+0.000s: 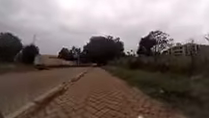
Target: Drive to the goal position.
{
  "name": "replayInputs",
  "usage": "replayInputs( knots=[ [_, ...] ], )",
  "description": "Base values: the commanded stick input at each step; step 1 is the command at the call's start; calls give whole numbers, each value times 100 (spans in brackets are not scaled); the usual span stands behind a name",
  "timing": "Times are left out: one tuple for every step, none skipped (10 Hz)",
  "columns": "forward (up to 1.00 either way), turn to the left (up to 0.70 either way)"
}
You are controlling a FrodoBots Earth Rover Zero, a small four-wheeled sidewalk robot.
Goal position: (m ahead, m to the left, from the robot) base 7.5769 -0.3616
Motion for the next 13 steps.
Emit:
replayInputs(
  knots=[
    [50, 47],
    [50, 22],
    [50, 23],
    [50, 8],
    [50, 7],
    [50, 18],
    [50, 13],
    [50, 7],
    [50, 9],
    [50, 3],
    [50, 16],
    [50, 11],
    [50, 14]
  ],
)
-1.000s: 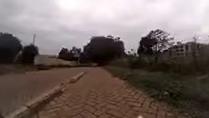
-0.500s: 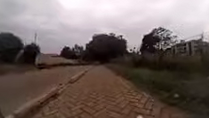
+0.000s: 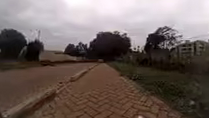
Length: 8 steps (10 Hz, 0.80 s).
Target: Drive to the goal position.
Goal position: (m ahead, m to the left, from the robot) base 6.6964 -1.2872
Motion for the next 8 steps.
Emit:
replayInputs(
  knots=[
    [50, 11],
    [50, 8],
    [50, 0],
    [50, 0],
    [50, 2],
    [50, 5],
    [50, 20],
    [50, 20]
  ],
)
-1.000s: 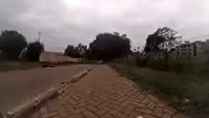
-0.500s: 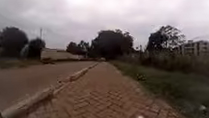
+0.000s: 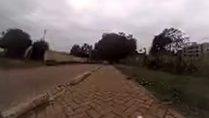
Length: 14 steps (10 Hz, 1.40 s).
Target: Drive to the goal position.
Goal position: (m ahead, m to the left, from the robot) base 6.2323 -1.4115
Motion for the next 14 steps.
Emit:
replayInputs(
  knots=[
    [50, 19],
    [50, 11],
    [50, 3],
    [56, 18],
    [64, 15],
    [70, 7],
    [70, 6],
    [70, 6],
    [70, 5],
    [70, 6],
    [70, 6],
    [70, 6],
    [70, 6],
    [70, 5]
  ],
)
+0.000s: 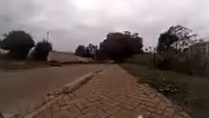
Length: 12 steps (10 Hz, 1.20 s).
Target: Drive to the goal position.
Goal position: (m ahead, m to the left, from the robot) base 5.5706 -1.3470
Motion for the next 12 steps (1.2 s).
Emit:
replayInputs(
  knots=[
    [70, 5],
    [70, 3],
    [70, -4],
    [70, -35],
    [70, -35],
    [70, -35],
    [70, -35],
    [70, -35],
    [70, 0],
    [70, 0],
    [70, 0],
    [70, 0]
  ],
)
